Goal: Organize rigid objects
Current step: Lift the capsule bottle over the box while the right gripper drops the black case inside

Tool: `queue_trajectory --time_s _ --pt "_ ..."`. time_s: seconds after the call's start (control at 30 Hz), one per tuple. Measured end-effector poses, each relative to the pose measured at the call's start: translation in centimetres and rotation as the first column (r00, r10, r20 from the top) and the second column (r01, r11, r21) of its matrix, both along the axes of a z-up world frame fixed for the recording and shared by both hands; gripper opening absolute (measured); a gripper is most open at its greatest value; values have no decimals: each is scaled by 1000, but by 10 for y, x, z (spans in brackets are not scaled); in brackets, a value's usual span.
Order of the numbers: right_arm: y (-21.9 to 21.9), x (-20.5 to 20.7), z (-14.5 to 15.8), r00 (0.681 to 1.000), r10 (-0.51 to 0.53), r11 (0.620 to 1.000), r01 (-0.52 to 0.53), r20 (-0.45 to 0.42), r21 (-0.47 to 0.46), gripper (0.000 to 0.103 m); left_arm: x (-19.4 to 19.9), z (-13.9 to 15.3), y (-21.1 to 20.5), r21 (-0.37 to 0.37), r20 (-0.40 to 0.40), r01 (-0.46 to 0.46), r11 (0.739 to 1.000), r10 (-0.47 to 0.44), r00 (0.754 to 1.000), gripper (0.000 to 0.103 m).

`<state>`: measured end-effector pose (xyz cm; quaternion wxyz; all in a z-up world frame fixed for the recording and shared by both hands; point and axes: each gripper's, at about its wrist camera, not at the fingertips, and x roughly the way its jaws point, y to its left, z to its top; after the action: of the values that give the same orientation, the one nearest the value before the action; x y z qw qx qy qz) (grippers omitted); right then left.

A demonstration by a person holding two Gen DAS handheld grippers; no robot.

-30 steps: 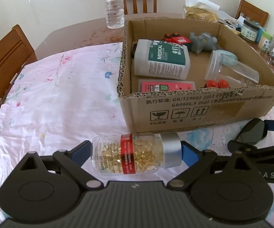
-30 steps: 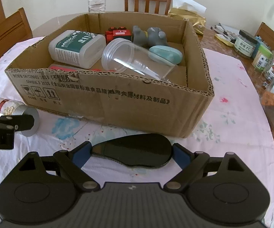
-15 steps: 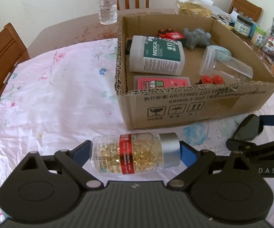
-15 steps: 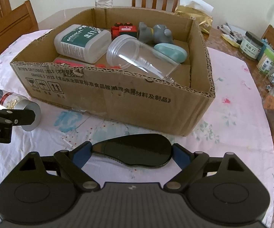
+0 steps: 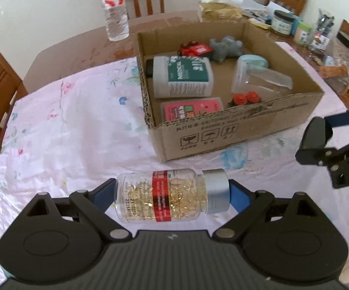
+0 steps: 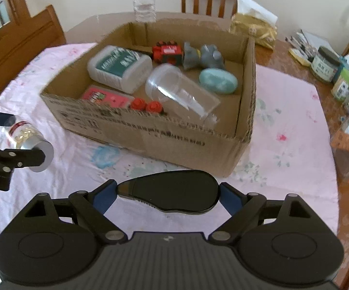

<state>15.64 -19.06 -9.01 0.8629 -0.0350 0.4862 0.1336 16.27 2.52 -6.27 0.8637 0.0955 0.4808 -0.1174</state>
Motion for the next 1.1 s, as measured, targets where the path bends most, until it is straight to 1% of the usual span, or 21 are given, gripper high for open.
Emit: queue_trajectory --time_s 0.07,0.17,0.33,0.43,0.57,0.7,0.77,0.8,0.83,0.87,1.0,1.1 --pt "-3 -1 14 1000 12 1000 -12 11 18 93 -2 8 0 -10 5 15 1000 -15 1000 94" --pt "-4 3 38 998 33 999 -34 59 15 93 -6 19 0 -19 25 28 999 -27 999 94" --pt "-3 33 60 990 41 999 -43 136 14 93 -13 33 3 -21 62 13 1000 -12 998 94" --pt "1 61 60 987 40 999 -45 154 25 93 -17 36 6 -18 70 -13 1000 14 997 94" --pt "9 104 46 991 26 999 -29 133 24 93 -23 39 11 -10 73 -59 998 60 996 94" --pt "17 132 32 994 20 1000 -21 112 12 93 -28 42 16 -8 80 -107 994 107 991 94" --pt "19 140 26 995 22 999 -25 98 26 94 -30 43 18 -7 80 -124 992 124 989 94" --pt "20 141 26 995 29 999 -32 94 36 97 -31 43 19 -6 80 -130 992 130 988 94" --pt "21 140 26 995 29 998 -33 98 44 103 -32 44 19 -5 80 -134 991 134 988 94" --pt "20 139 27 994 24 998 -30 109 53 103 -32 44 20 -4 79 -137 991 137 987 94" --pt "18 132 33 994 19 996 -28 107 83 103 -30 46 19 2 80 -136 991 136 987 94" --pt "16 121 39 994 19 997 -27 110 73 103 -25 48 15 2 88 -117 993 117 989 94"
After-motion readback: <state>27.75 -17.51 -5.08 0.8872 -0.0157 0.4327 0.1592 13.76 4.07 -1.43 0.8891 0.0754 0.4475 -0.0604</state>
